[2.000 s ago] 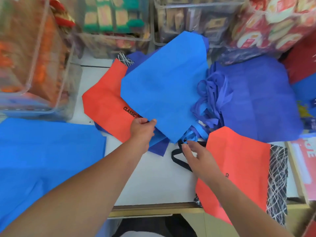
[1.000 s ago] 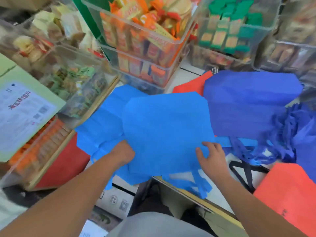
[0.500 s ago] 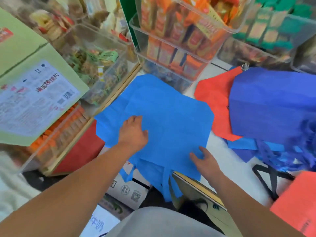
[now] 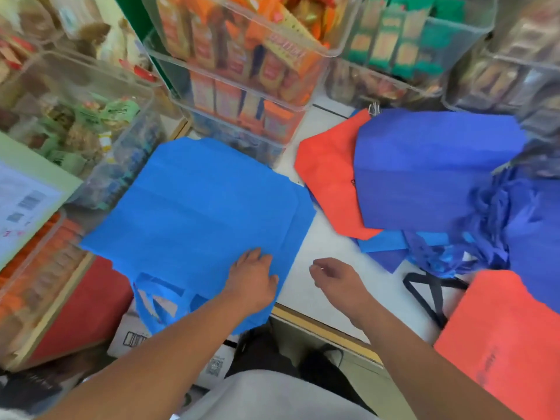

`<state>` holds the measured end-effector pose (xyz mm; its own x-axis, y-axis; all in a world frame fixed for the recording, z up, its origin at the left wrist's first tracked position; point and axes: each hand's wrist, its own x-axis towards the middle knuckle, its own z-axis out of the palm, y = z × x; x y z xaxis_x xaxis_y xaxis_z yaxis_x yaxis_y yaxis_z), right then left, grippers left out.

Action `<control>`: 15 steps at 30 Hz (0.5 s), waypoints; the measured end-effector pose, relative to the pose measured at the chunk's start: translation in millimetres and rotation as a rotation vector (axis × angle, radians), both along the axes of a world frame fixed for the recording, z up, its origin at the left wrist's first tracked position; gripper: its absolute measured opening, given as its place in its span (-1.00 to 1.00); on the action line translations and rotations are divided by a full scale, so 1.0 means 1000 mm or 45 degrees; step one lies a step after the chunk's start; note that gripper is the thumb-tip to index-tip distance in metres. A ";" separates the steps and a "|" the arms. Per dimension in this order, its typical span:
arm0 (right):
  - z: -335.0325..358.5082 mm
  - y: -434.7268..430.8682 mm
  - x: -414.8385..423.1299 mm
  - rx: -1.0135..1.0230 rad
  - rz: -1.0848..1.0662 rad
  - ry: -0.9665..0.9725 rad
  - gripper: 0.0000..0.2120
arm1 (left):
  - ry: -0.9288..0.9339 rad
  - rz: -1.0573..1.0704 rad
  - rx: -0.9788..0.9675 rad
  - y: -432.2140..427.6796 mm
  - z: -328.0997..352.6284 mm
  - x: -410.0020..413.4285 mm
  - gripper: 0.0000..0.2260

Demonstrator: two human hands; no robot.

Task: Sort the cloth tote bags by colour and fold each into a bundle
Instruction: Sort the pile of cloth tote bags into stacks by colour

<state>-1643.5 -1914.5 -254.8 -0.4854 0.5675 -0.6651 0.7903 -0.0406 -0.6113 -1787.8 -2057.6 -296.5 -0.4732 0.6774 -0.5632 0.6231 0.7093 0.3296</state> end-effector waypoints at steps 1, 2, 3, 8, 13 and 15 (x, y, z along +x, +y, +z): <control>0.002 0.010 0.010 0.044 -0.006 -0.003 -0.70 | -0.026 0.002 0.071 0.016 -0.001 0.005 -0.49; 0.003 0.020 0.021 0.088 -0.008 -0.012 -0.72 | -0.082 0.011 0.140 0.033 -0.002 0.010 -0.51; 0.006 0.031 0.032 0.138 -0.010 -0.024 -0.75 | -0.147 0.017 0.207 0.052 0.001 0.017 -0.52; 0.011 0.088 0.081 0.382 -0.072 -0.021 -0.76 | -0.320 0.111 0.399 0.160 0.007 0.040 -0.62; 0.006 0.139 0.122 0.402 -0.196 0.023 -0.71 | -0.599 0.580 0.498 0.254 -0.015 0.055 -0.66; 0.005 0.152 0.138 0.379 -0.246 -0.003 -0.74 | -0.572 0.805 0.538 0.276 -0.023 0.063 -0.71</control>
<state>-1505.6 -1762.4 -249.5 -0.3487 0.8179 -0.4576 0.7866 -0.0100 -0.6173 -1724.4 -1781.6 -319.7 -0.6237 0.5573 -0.5481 -0.0966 0.6409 0.7615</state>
